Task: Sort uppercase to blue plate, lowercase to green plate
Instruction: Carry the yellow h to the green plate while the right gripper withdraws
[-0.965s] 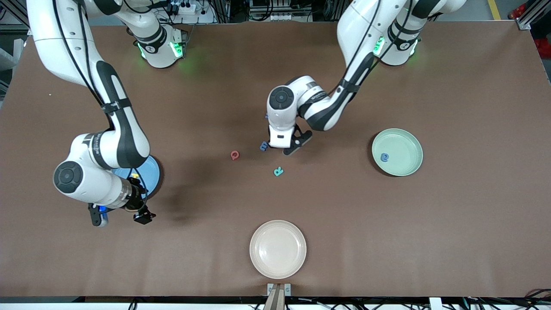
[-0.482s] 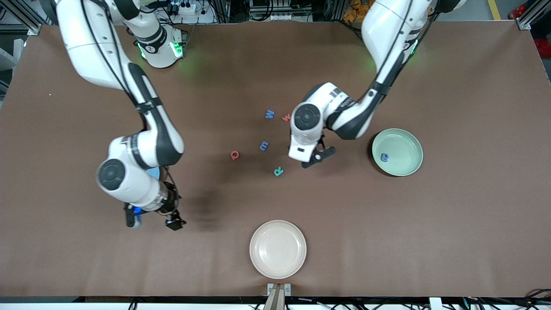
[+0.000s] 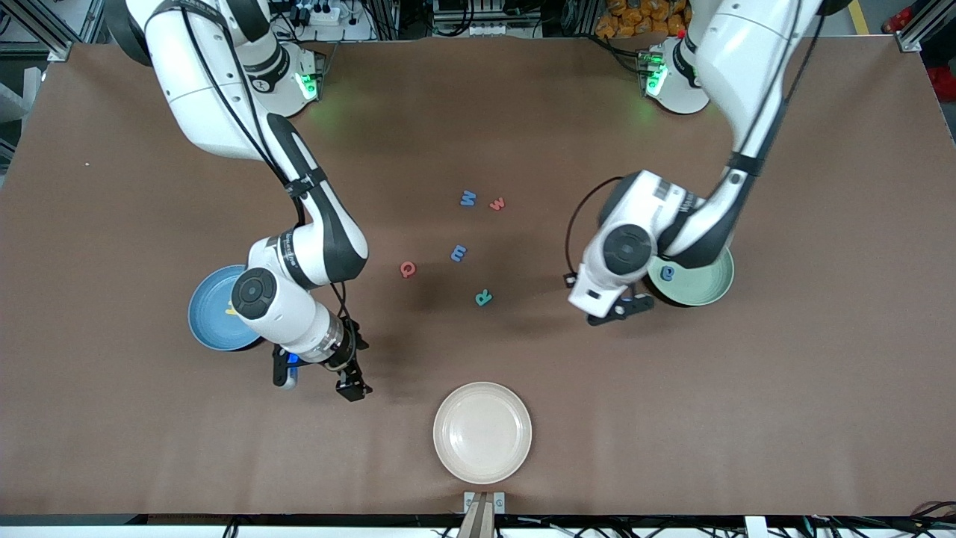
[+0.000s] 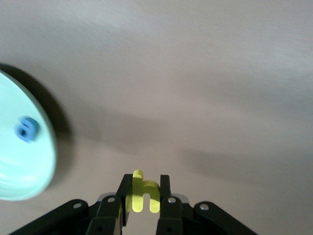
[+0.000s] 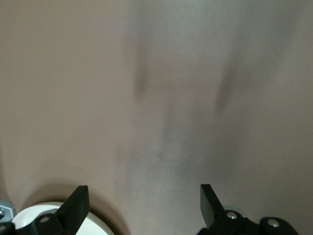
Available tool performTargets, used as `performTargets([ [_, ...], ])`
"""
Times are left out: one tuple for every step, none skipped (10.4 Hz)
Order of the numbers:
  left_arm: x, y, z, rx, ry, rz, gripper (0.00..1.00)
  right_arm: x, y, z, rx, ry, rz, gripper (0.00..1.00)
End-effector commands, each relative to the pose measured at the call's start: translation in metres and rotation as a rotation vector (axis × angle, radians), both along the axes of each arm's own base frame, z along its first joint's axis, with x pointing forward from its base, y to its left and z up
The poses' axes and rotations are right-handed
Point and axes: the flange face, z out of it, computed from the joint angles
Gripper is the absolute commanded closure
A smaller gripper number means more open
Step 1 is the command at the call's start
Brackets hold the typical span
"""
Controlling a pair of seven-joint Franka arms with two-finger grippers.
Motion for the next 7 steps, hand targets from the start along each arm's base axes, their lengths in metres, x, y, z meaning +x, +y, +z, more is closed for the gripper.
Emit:
performTargets([
  [0.002,0.047,0.007,0.002,0.020,-0.103,1.00,-0.007,0.031,-0.019,0.054,0.039,-0.042,0.00],
  [-0.003,0.057,0.006,0.043,0.012,-0.163,1.00,-0.012,0.043,-0.026,0.053,0.033,-0.035,0.00],
  [-0.002,0.080,0.006,0.051,0.010,-0.177,1.00,-0.014,0.055,-0.032,0.065,0.008,-0.045,0.00],
  [-0.004,0.093,0.007,0.031,0.007,-0.206,1.00,-0.021,0.072,-0.040,0.072,-0.003,-0.047,0.00],
  [-0.013,0.098,0.006,0.022,-0.015,-0.224,1.00,-0.024,0.085,-0.040,0.082,-0.006,-0.060,0.00],
  [-0.025,0.109,-0.002,0.019,-0.039,-0.266,1.00,-0.030,0.096,-0.040,0.093,0.006,-0.077,0.00],
  [-0.033,0.120,-0.008,0.001,-0.075,-0.306,1.00,-0.035,0.105,-0.040,0.131,0.029,-0.116,0.00],
])
